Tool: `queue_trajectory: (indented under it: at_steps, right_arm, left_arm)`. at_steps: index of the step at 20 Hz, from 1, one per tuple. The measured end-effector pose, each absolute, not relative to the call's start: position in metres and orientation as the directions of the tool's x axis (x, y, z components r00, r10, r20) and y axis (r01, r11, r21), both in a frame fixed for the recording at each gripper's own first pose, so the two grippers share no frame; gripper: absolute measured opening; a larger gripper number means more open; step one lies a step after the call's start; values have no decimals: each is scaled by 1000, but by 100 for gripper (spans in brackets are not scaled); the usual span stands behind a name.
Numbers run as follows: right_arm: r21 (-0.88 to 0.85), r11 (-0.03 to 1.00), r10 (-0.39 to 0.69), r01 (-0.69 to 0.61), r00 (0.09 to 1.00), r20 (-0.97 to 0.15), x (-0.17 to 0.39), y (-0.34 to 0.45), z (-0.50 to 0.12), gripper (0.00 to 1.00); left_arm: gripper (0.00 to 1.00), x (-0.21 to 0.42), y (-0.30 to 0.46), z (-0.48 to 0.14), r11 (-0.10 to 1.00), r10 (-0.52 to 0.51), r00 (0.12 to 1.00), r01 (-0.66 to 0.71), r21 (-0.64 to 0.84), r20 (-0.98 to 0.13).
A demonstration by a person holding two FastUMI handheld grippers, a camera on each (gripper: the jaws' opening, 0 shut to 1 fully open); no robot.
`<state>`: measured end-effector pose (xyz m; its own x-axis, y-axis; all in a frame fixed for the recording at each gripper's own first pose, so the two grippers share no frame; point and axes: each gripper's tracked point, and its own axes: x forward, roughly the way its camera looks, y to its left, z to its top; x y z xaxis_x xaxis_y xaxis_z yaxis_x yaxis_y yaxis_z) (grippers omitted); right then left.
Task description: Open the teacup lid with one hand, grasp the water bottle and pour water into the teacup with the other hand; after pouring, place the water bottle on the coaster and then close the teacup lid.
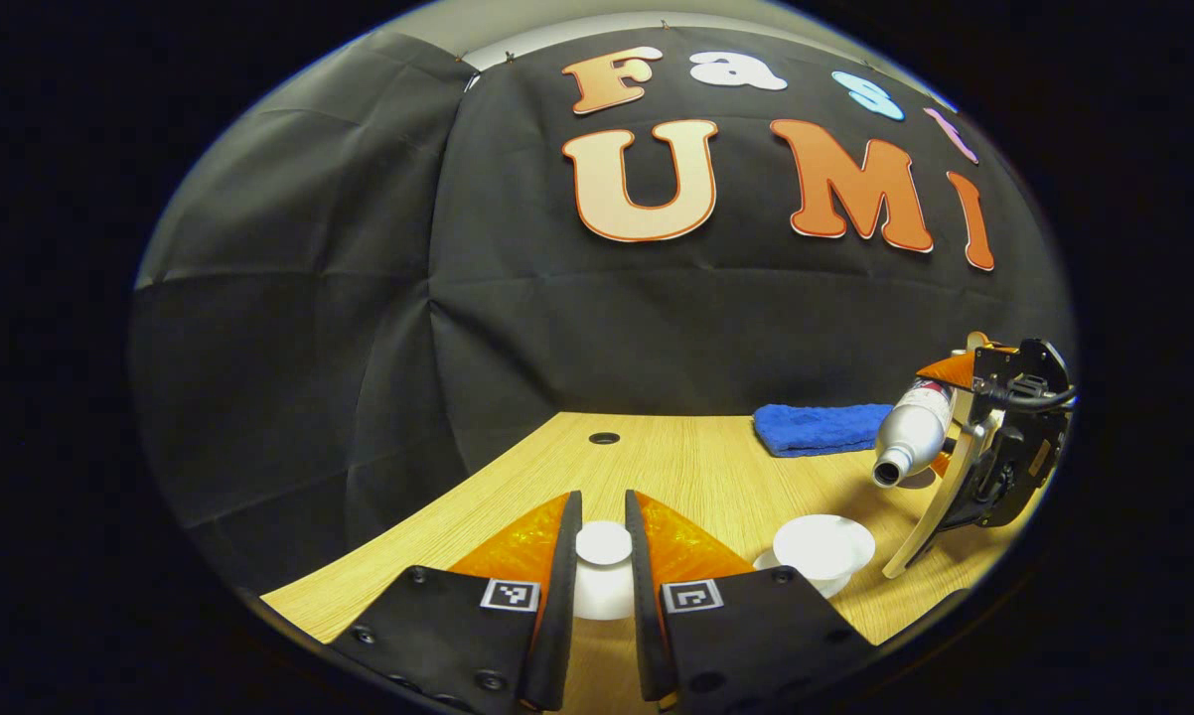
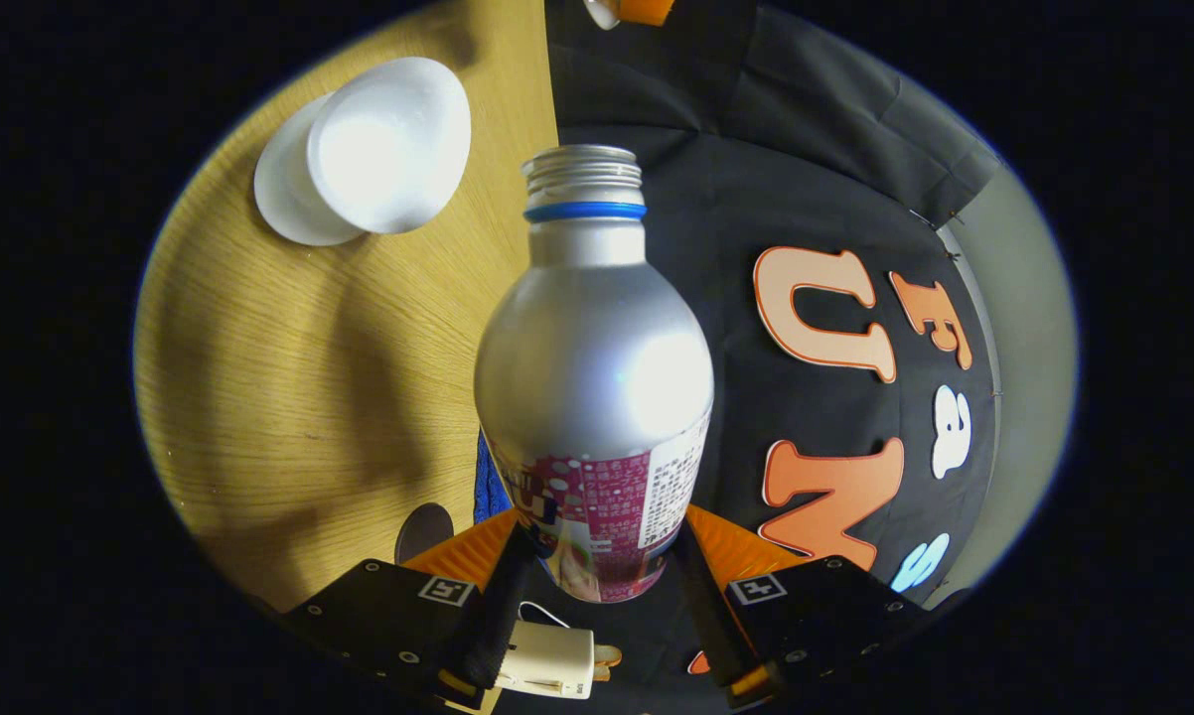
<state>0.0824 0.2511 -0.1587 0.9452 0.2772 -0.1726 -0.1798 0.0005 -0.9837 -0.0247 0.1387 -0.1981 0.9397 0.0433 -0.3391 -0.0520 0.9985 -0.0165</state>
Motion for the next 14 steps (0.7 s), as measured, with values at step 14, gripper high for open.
queue_trajectory:
  at_steps: [14]
  right_arm:
    - [-990,-137,329,-26,942,-71,94,259,-130,78]
  left_arm:
    - [31,-26,140,-196,998,35,943,-50,-36,-332]
